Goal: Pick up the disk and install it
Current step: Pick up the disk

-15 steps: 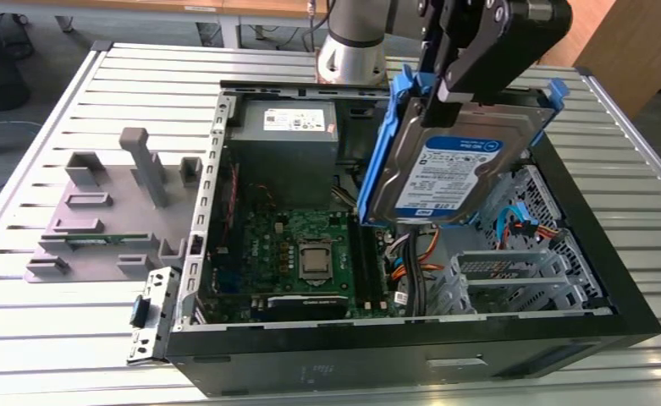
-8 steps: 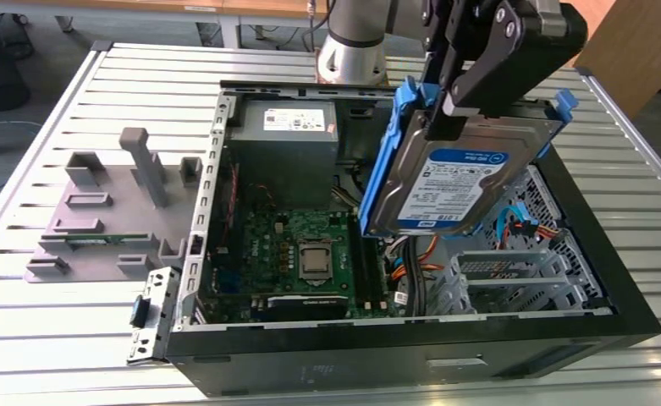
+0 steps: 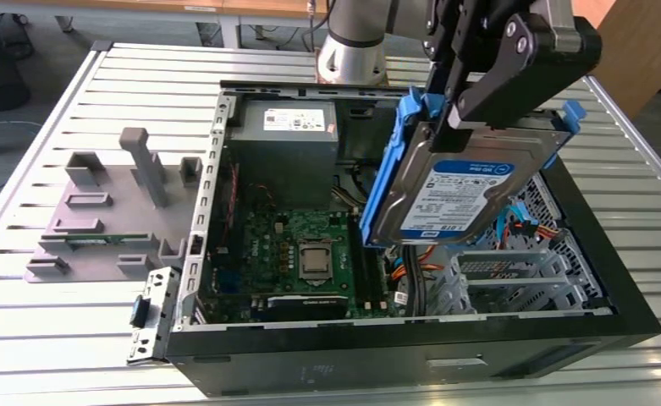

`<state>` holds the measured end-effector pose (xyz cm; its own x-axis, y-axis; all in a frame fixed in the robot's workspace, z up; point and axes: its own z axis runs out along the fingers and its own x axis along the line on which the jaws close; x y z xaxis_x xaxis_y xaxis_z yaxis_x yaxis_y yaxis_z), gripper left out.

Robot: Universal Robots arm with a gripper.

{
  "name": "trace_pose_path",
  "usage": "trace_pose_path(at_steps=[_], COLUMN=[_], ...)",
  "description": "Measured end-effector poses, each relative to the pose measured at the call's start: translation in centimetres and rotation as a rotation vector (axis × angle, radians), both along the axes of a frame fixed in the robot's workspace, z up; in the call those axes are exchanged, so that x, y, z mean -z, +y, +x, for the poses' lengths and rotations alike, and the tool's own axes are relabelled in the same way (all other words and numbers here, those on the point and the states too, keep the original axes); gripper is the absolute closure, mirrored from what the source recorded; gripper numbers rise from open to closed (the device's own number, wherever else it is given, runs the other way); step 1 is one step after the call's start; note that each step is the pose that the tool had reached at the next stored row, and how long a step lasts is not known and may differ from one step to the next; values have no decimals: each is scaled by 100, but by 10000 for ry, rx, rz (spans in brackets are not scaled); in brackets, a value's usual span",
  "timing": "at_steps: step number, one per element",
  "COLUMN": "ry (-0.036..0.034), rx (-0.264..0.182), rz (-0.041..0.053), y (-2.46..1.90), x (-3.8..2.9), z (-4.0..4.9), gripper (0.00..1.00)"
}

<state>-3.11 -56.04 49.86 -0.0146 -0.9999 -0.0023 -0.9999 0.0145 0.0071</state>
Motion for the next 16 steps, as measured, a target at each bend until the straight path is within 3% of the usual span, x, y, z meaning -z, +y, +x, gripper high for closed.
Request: trace_pose_path(at_steps=[8, 16], ry=[7, 13], rx=[0, 0], rz=[-10, -19], y=[-70, -109], x=[3, 6], z=[55, 135], gripper=[64, 64])
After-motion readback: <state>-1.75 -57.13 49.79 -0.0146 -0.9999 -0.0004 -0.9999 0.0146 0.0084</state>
